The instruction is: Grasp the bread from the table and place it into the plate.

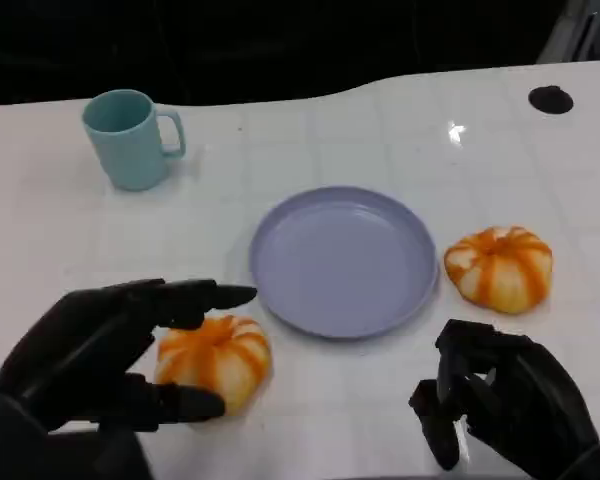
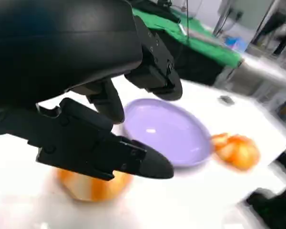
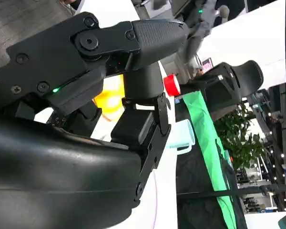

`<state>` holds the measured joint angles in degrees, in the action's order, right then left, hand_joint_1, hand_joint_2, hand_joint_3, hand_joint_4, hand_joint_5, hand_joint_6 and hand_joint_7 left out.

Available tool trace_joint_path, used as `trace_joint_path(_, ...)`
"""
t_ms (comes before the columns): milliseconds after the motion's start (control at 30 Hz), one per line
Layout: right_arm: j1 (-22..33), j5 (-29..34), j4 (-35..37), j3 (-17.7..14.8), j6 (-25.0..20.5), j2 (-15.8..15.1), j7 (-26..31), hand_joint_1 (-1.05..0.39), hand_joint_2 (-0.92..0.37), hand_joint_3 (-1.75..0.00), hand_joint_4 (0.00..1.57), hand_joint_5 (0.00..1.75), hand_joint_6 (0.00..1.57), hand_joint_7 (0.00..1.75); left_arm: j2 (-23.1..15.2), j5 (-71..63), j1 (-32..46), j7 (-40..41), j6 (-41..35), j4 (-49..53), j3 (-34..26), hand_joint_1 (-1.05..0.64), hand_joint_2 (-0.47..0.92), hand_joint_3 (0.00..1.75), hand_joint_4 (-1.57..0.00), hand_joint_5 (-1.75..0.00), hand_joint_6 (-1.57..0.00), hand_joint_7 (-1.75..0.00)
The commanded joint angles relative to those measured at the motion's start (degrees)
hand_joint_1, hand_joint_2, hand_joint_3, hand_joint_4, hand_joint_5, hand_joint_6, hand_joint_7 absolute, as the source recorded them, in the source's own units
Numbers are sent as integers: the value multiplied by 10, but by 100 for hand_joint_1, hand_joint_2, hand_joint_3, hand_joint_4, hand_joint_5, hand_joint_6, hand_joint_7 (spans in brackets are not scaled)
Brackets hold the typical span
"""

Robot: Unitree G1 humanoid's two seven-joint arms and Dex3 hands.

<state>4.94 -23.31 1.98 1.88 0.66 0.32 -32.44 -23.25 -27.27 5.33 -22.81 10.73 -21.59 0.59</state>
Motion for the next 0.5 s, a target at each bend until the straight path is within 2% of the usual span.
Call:
trace_joint_path(33,6,-1,-16,0,-5,-6,5,-97,-77,-40,119,167,102,153,-33,-79,-2,-9,-33,-23,25,-71,92,10,-33,-46,-41,0)
trace_joint_path(233,8,-7,-22,-1,-12,-5,5,-96,-77,-40,119,167,102,151,-42,-177,-12,-4,-55,-13,74,-72,92,4,-34,-40,-37,0)
trace_joint_path(500,9,-6,-24,-1,-13,-5,6,-96,-76,-42,119,166,103,150,-21,-263,-53,21,-85,46,136,-77,92,5,-30,-37,-27,0)
